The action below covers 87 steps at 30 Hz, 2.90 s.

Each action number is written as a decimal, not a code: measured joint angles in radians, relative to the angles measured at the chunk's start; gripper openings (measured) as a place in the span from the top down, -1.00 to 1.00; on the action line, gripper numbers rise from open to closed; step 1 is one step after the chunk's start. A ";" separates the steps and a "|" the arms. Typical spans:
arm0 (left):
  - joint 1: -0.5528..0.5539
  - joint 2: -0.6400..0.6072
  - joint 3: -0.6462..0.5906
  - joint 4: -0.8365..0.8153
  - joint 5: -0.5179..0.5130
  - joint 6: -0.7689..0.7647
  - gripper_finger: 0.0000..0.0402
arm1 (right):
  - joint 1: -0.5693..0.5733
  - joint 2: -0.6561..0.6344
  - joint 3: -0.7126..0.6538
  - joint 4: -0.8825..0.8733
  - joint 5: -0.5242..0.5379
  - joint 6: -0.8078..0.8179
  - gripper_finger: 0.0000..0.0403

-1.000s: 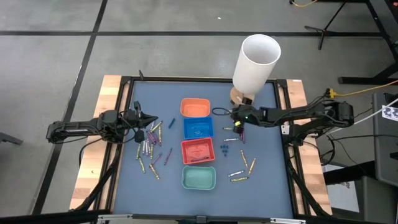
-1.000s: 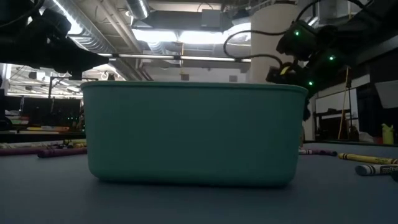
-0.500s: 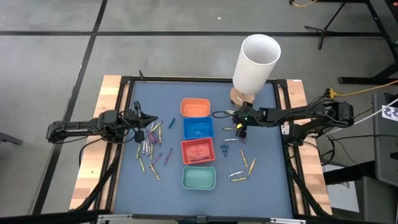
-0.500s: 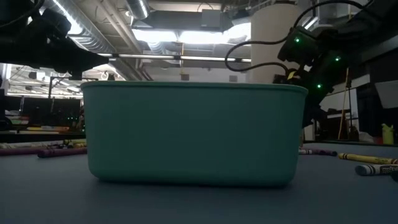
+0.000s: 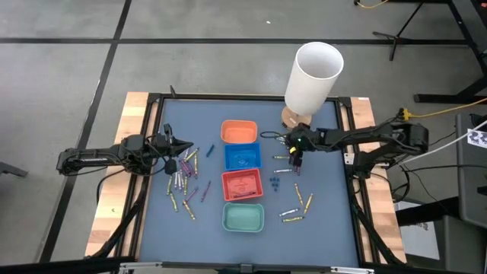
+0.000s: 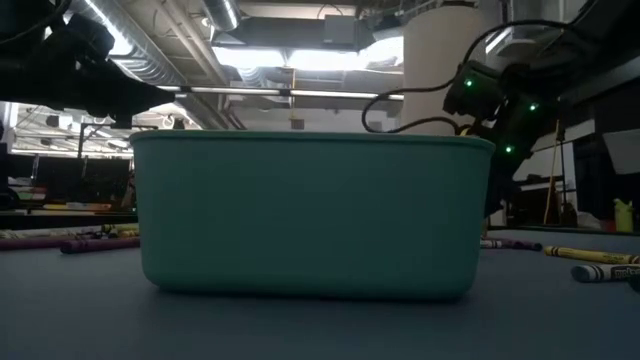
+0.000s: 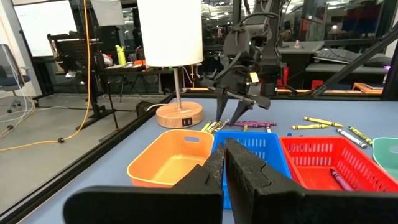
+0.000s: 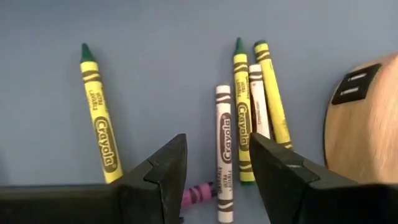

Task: Sort crayons
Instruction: Put the gray crayon into the orange bin

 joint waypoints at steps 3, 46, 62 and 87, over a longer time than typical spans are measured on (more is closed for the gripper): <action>0.000 0.000 0.000 0.000 0.000 0.000 1.00 | 0.002 0.015 0.000 0.001 -0.004 0.000 0.14; 0.000 0.000 0.000 0.000 0.000 0.002 1.00 | -0.084 0.046 0.000 0.026 -0.211 -0.068 0.14; 0.000 0.000 0.000 0.000 0.000 0.001 1.00 | -0.082 0.046 0.000 0.026 -0.183 -0.076 0.55; 0.000 0.000 0.000 0.000 0.000 0.001 1.00 | -0.084 0.048 0.057 0.019 -0.186 -0.106 0.93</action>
